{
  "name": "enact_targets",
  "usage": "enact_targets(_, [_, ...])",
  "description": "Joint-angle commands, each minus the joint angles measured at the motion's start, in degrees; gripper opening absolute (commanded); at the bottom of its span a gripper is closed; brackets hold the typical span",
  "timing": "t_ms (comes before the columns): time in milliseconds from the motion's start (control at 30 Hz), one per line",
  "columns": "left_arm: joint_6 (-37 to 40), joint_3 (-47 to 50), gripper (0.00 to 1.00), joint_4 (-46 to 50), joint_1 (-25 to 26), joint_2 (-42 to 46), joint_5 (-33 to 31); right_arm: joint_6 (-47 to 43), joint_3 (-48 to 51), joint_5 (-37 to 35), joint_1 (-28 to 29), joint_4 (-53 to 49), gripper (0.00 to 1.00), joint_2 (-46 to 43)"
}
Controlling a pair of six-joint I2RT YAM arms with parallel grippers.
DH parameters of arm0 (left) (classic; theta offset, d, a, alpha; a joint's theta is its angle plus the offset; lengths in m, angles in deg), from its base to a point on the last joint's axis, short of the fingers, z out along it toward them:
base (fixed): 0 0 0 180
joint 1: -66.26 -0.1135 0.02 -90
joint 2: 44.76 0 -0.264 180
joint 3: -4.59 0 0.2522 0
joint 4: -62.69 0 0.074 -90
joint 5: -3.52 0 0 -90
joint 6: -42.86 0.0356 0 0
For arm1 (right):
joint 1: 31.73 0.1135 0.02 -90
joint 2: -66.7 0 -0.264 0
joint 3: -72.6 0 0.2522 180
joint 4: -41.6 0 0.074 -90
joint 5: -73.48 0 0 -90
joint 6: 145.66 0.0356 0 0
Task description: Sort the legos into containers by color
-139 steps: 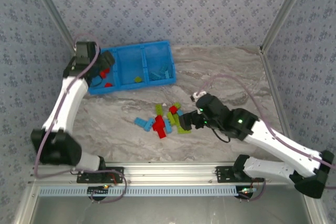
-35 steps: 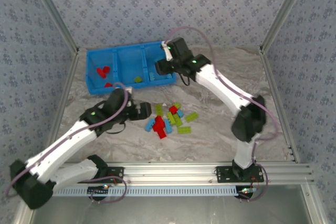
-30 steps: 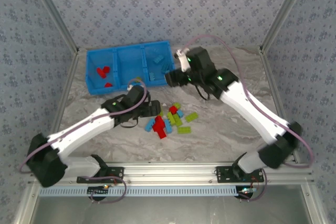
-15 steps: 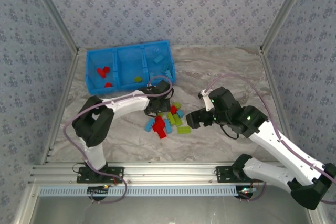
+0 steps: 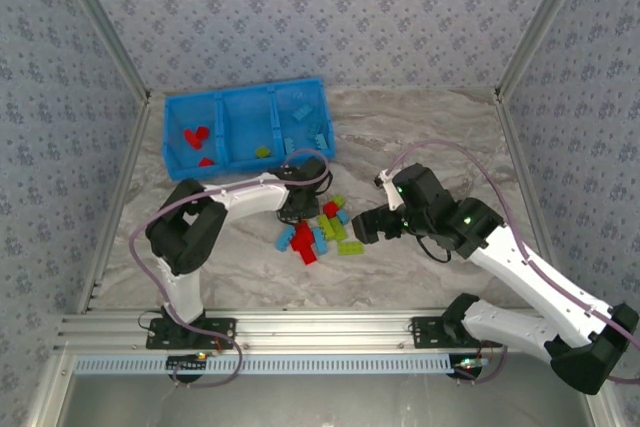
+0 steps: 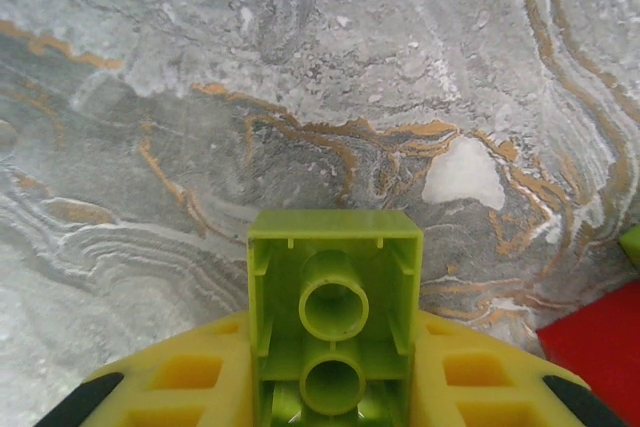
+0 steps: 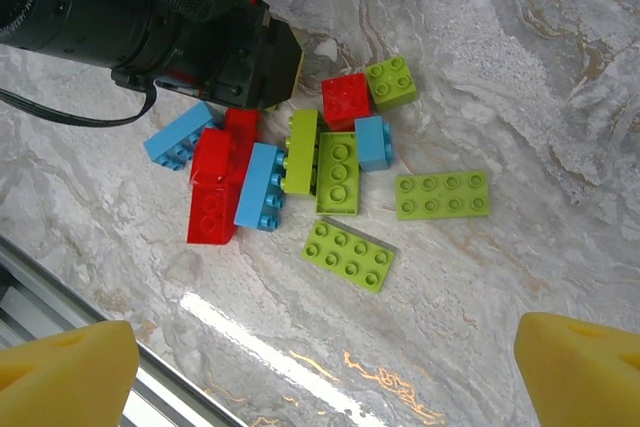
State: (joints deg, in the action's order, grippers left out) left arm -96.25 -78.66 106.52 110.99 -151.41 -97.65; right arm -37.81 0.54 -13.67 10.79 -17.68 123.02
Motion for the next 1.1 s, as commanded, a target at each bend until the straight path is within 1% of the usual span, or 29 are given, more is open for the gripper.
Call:
enact_targets(0, [3.0,-0.9,0.23,2.5,-0.9,7.7,-3.9,0.9,-2.4,0.7,0.2,-0.1,0.99,0.0])
enact_targets(67, [5.4,-2.4,0.23,4.3,-2.5,11.0,-6.3,0.8,-2.7,0.2,0.2,0.1,1.0,0.1])
enact_targets(200, [12.3,-6.7,0.24,6.3,-8.2,14.6,-11.6,0.3,-3.4,-0.6,0.2,-0.2,1.0,0.7])
enact_targets(300, [17.2,-9.9,0.24,5.0,-13.0,14.0,-16.0,0.3,-3.4,-0.8,0.2,0.0,1.0,0.8])
enact_targets(367, [19.1,-12.2,0.25,3.9,-16.6,12.0,-16.2,0.7,-3.3,-0.7,0.3,0.1,1.0,0.8])
enact_targets(467, [20.6,-17.2,0.25,2.9,-21.7,6.4,-13.2,1.3,-3.0,-0.8,0.4,0.0,1.0,0.7])
enact_targets(567, [21.6,-25.4,0.27,5.8,-25.2,-2.5,-6.7,1.7,-2.9,-0.9,0.6,-0.4,1.0,0.6])
enact_targets(667, [22.6,-33.5,0.3,8.4,-26.8,-10.0,-2.6,2.0,-3.1,-1.5,0.9,-1.3,1.0,0.3])
enact_targets(733, [23.6,-35.2,0.35,8.4,-27.1,-12.0,-2.2,2.8,-2.9,-2.3,1.2,-1.6,1.0,-0.1])
enact_targets(800, [23.9,-35.6,0.41,7.9,-27.5,-12.5,-1.8,3.7,-2.1,-2.2,1.7,-1.4,1.0,-0.9])
enact_targets(900, [23.9,-34.5,0.52,7.3,-27.7,-10.6,-0.7,4.6,-0.7,-3.0,2.5,-1.1,1.0,-1.8])
enact_targets(1067, [22.8,-28.4,0.55,5.2,-27.3,-2.2,2.8,6.4,1.5,-6.0,2.4,0.6,1.0,-1.4])
